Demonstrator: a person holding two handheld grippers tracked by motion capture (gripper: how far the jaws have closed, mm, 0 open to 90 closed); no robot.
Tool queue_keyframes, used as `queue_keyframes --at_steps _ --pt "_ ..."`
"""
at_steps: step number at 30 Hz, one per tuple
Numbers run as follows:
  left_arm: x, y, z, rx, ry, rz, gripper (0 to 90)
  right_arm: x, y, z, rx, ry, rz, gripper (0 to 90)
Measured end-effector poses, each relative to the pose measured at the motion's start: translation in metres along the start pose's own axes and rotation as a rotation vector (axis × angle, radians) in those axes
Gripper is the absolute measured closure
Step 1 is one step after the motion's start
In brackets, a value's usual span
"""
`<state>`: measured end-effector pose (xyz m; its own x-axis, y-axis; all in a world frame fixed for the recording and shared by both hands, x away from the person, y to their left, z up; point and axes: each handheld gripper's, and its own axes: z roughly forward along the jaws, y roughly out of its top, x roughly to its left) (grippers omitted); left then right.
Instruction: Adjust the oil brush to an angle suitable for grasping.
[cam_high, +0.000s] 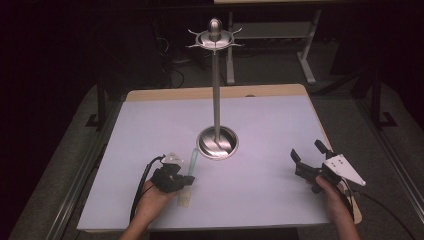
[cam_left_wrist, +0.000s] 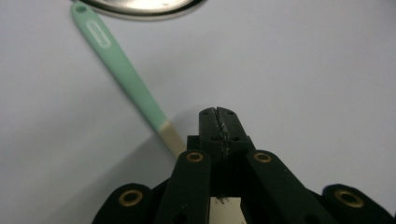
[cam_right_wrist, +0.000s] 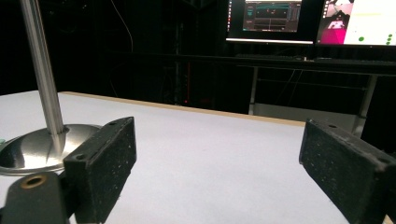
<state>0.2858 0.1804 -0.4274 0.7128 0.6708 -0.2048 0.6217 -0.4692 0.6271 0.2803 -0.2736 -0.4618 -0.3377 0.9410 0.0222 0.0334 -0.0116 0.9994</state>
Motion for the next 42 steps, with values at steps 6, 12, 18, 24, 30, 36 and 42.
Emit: queue_keyframes --at_steps 6,12,18,24,30,36,42 --pt "-0.006 0.000 0.007 0.035 0.007 0.014 90.0 0.000 0.000 0.000 -0.003 -0.002 0.000 10.4" --pt "-0.008 -0.002 0.010 0.063 0.041 0.013 90.0 0.000 0.000 0.000 0.000 -0.001 0.000 10.4" --pt "-0.006 -0.001 0.007 0.093 0.060 0.014 90.0 0.000 0.000 0.000 -0.002 -0.002 0.000 10.4" --pt "0.000 -0.008 -0.001 0.091 0.099 0.002 90.0 0.000 0.000 0.000 0.000 -0.002 0.000 10.4" --pt "0.008 -0.014 -0.010 0.097 0.149 0.008 90.0 0.000 0.000 0.000 0.000 -0.003 0.000 10.4" --pt "0.016 -0.018 -0.017 0.098 0.188 0.014 90.0 0.000 0.000 0.000 0.000 -0.003 -0.001 10.4" --pt "0.029 -0.022 -0.024 0.096 0.261 0.006 90.0 0.000 0.000 0.000 0.001 -0.003 0.001 10.4"
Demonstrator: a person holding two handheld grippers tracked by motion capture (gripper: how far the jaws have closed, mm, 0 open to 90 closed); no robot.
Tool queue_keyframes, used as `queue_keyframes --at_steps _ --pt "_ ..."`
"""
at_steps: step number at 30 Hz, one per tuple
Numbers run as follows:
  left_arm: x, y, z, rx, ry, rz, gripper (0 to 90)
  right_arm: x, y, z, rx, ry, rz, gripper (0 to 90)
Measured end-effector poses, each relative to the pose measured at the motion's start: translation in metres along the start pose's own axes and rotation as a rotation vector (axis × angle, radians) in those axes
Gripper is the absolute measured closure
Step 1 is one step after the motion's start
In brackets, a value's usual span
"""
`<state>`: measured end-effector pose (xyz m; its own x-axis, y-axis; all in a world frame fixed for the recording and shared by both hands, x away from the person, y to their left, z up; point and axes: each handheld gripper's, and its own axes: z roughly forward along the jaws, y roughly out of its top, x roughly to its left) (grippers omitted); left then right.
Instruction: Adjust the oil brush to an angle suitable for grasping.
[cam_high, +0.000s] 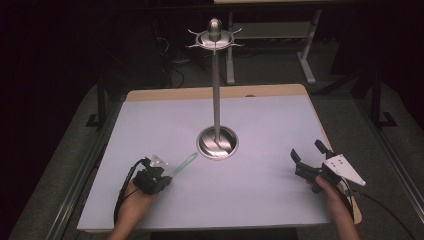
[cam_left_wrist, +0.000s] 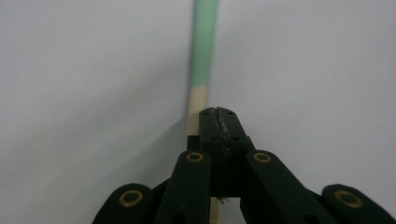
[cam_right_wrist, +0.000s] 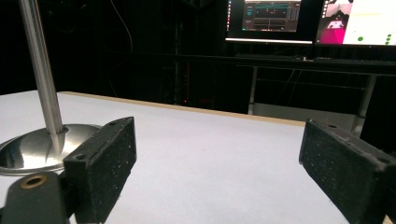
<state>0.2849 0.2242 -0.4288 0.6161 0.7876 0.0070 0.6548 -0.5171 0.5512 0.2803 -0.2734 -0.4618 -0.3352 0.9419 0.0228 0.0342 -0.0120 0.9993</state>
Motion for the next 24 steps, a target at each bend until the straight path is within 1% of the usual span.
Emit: queue_keyframes --at_steps 1,2,3,4,5,6,7,8,9,10,11,12,13,14,15,16,17,18,19,20,21,22,24 --pt "0.000 0.000 0.000 0.000 0.000 0.000 90.0 0.000 0.000 0.000 0.000 0.000 0.000 10.4" --pt "0.003 -0.001 -0.001 -0.002 0.014 -0.002 90.0 0.000 0.000 0.000 0.001 0.001 0.001 10.4" --pt "0.006 -0.003 -0.002 -0.009 0.018 -0.006 90.0 0.000 0.000 0.000 0.002 0.002 0.001 10.4" --pt "0.006 -0.003 -0.002 -0.009 0.018 -0.006 90.0 0.000 0.000 0.000 0.002 0.002 0.001 10.4" --pt "0.008 -0.004 -0.003 -0.013 0.005 -0.005 90.0 0.000 0.000 0.001 0.004 0.001 -0.002 10.4" --pt "0.010 -0.006 -0.004 -0.025 -0.021 -0.023 90.0 0.000 0.000 0.001 0.006 0.000 0.000 10.4" --pt "0.010 -0.006 -0.004 -0.025 -0.021 -0.023 90.0 0.000 0.000 0.001 0.007 0.000 -0.001 10.4" --pt "0.011 -0.007 -0.006 -0.033 -0.042 -0.028 90.0 0.000 0.000 0.001 0.007 0.000 -0.001 10.4" --pt "0.013 -0.007 -0.010 -0.052 -0.065 -0.033 90.0 0.000 0.000 0.001 0.007 0.000 -0.002 10.4" --pt "0.013 -0.007 -0.010 -0.052 -0.065 -0.033 90.0 0.000 0.000 0.001 0.004 0.000 -0.002 10.4" --pt "0.013 -0.007 -0.012 -0.061 -0.081 -0.028 90.0 0.000 0.000 0.000 0.003 0.001 -0.001 10.4" --pt "0.016 -0.006 -0.014 -0.061 -0.094 -0.020 90.0 0.000 0.000 0.000 0.000 0.001 0.002 10.4" --pt "0.016 -0.006 -0.014 -0.061 -0.094 -0.020 90.0 0.000 0.000 0.000 -0.001 -0.001 -0.001 10.4" --pt "0.016 -0.007 -0.014 -0.069 -0.114 -0.030 90.0 0.000 0.000 0.000 -0.001 -0.001 -0.001 10.4" --pt "0.018 -0.008 -0.014 -0.072 -0.128 -0.022 90.0 0.000 0.000 0.000 -0.001 -0.001 0.000 10.4" --pt "0.019 -0.008 -0.014 -0.068 -0.135 -0.023 90.0 0.000 0.000 0.000 0.000 0.000 0.000 10.4" --pt "0.020 -0.009 -0.015 -0.073 -0.140 -0.019 89.4 0.000 0.000 0.000 0.000 0.001 0.001 10.4" --pt "0.021 -0.010 -0.015 -0.079 -0.147 -0.024 89.4 0.000 0.000 0.000 0.000 0.001 0.001 10.4" --pt "0.023 -0.010 -0.016 -0.085 -0.157 -0.024 86.0 0.000 0.000 0.000 0.001 0.001 0.001 10.4" --pt "0.024 -0.011 -0.017 -0.083 -0.163 -0.022 84.9 0.000 0.000 0.000 0.001 0.001 0.001 10.4" --pt "0.026 -0.011 -0.018 -0.084 -0.171 -0.012 84.9 0.000 0.000 0.000 0.001 0.001 -0.001 10.4" --pt "0.027 -0.012 -0.018 -0.089 -0.165 -0.020 83.5 0.000 0.000 0.000 0.000 0.001 0.000 10.4" --pt "0.029 -0.011 -0.019 -0.091 -0.170 -0.015 76.9 0.000 0.000 0.000 -0.001 0.000 -0.001 10.4"
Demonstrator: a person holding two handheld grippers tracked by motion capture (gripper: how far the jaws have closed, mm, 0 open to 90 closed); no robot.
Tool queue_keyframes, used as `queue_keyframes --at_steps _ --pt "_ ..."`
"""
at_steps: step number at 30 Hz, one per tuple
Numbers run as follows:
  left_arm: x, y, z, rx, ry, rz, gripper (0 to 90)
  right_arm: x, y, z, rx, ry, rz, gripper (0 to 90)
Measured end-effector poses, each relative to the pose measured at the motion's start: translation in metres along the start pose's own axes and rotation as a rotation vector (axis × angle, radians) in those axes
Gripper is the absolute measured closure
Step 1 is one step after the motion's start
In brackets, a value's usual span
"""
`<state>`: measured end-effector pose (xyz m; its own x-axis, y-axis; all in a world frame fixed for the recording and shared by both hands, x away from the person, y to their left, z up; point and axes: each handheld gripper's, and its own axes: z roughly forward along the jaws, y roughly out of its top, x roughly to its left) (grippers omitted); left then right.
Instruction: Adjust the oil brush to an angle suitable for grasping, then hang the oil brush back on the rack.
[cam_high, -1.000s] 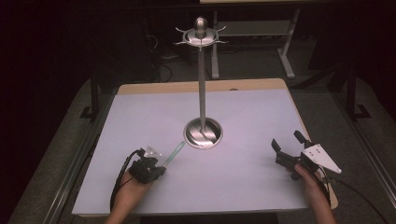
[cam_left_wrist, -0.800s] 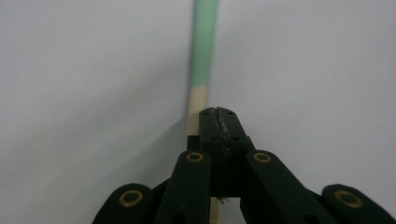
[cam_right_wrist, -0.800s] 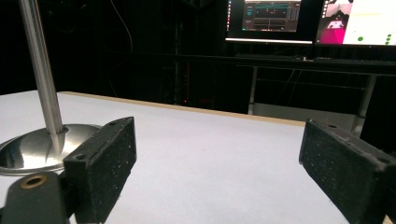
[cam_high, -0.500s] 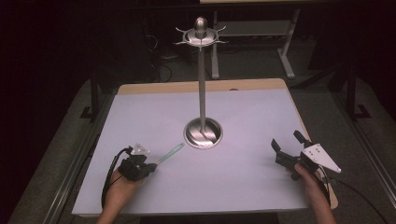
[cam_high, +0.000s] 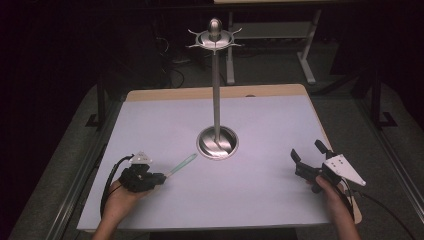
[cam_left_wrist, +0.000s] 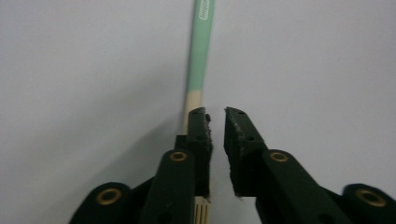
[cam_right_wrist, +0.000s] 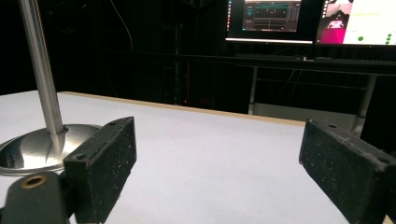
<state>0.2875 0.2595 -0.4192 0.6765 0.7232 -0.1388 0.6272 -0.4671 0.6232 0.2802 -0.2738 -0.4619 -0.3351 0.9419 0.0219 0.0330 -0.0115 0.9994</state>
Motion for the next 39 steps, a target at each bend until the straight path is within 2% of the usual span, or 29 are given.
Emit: queue_keyframes --at_steps 1,2,4,5,6,10,13,15,17,21,26,28,34,39 --pt "0.001 0.001 -0.001 0.001 0.001 0.014 76.9 0.000 0.000 0.000 0.000 0.000 0.000 10.4" --pt "0.002 0.002 -0.002 0.002 -0.006 0.010 74.4 0.000 0.000 0.000 -0.003 -0.001 0.001 10.4" --pt "0.002 0.005 -0.003 -0.008 -0.013 0.012 68.6 0.000 0.000 0.000 -0.002 0.000 0.001 10.4" --pt "0.003 0.006 -0.004 -0.007 -0.012 0.024 61.8 0.000 0.000 0.000 -0.002 0.000 0.001 10.4" --pt "0.003 0.008 -0.004 -0.005 -0.017 0.035 61.8 0.000 0.000 0.000 -0.002 0.000 0.001 10.4" --pt "0.006 0.020 -0.005 0.050 -0.041 0.076 47.3 0.000 0.000 0.001 0.005 0.002 0.001 10.4" --pt "0.009 0.025 -0.005 0.053 -0.052 0.091 45.1 0.000 0.000 0.001 0.006 0.003 0.000 10.4" --pt "0.012 0.031 -0.005 0.073 -0.066 0.102 41.7 0.000 0.000 0.001 0.005 0.004 0.001 10.4" --pt "0.015 0.038 -0.005 0.091 -0.063 0.134 41.4 0.000 0.000 0.001 0.006 0.002 0.003 10.4" --pt "0.017 0.050 -0.003 0.088 -0.067 0.146 40.2 0.000 0.000 0.001 0.008 0.002 0.002 10.4" --pt "0.016 0.064 0.003 0.127 -0.076 0.178 39.9 0.001 0.000 0.000 0.001 0.002 0.000 10.4" --pt "0.014 0.073 0.007 0.148 -0.075 0.205 40.0 0.000 0.000 0.000 -0.003 0.000 0.001 10.4" --pt "0.010 0.088 0.016 0.177 -0.067 0.226 40.6 0.000 0.000 0.000 0.001 0.002 0.001 10.4" --pt "0.009 0.099 0.030 0.240 -0.046 0.214 41.8 0.000 0.000 0.000 0.002 0.002 0.002 10.4"
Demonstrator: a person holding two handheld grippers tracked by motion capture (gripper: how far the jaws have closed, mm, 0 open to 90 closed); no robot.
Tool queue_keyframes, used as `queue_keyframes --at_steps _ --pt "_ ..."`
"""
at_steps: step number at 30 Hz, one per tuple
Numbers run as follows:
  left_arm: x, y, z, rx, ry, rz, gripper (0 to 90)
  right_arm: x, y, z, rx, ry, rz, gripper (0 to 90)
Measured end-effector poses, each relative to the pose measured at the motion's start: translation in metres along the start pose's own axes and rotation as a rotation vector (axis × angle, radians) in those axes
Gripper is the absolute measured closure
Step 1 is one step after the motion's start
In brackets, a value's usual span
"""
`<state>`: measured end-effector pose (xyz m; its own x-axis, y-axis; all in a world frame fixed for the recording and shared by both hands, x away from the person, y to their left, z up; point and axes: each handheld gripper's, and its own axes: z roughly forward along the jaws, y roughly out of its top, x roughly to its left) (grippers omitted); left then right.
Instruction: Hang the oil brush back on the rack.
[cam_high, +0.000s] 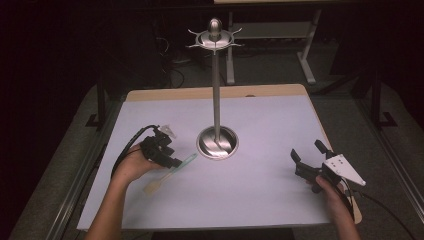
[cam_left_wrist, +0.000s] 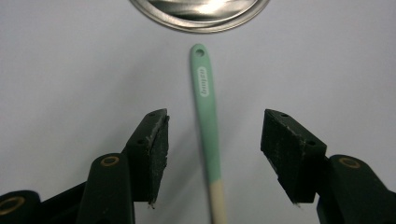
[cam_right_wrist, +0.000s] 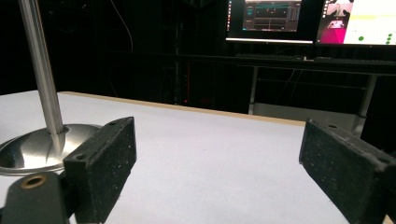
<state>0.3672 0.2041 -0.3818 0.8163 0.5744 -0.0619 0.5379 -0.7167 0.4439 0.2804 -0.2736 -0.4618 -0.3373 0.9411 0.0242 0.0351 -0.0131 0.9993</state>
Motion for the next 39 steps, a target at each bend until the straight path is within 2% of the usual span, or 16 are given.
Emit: queue_keyframes --at_steps 9,12,13,17,22,26,27,31,36,39 --pt "0.002 0.016 0.017 0.062 0.001 -0.042 47.3 0.000 0.000 0.000 -0.002 -0.001 -0.002 10.4" --pt "0.000 0.018 0.023 0.081 -0.009 -0.041 48.6 0.000 0.000 0.000 -0.001 0.000 -0.001 10.4" --pt "0.001 0.018 0.024 0.098 -0.006 -0.028 49.8 0.000 0.000 0.000 -0.001 0.000 -0.001 10.4" --pt "0.000 0.022 0.031 0.147 0.015 -0.037 52.8 0.000 0.000 0.000 -0.004 -0.002 -0.002 10.4" --pt "-0.002 0.032 0.038 0.199 0.024 -0.016 56.3 0.000 0.000 0.000 -0.001 0.000 -0.002 10.4" --pt "-0.002 0.034 0.041 0.217 0.020 -0.014 59.6 0.000 0.000 0.000 0.000 0.000 -0.002 10.4" --pt "-0.002 0.034 0.043 0.231 0.036 -0.011 60.2 0.000 0.000 0.000 0.000 0.000 -0.002 10.4" --pt "-0.002 0.034 0.046 0.251 0.050 -0.013 64.1 0.000 0.000 0.000 0.000 0.000 -0.002 10.4" --pt "-0.004 0.034 0.050 0.286 0.055 -0.006 67.2 0.000 0.000 0.000 -0.001 -0.001 -0.002 10.4" --pt "-0.004 0.034 0.052 0.291 0.059 -0.002 68.8 0.000 0.000 0.000 -0.001 0.000 -0.002 10.4"
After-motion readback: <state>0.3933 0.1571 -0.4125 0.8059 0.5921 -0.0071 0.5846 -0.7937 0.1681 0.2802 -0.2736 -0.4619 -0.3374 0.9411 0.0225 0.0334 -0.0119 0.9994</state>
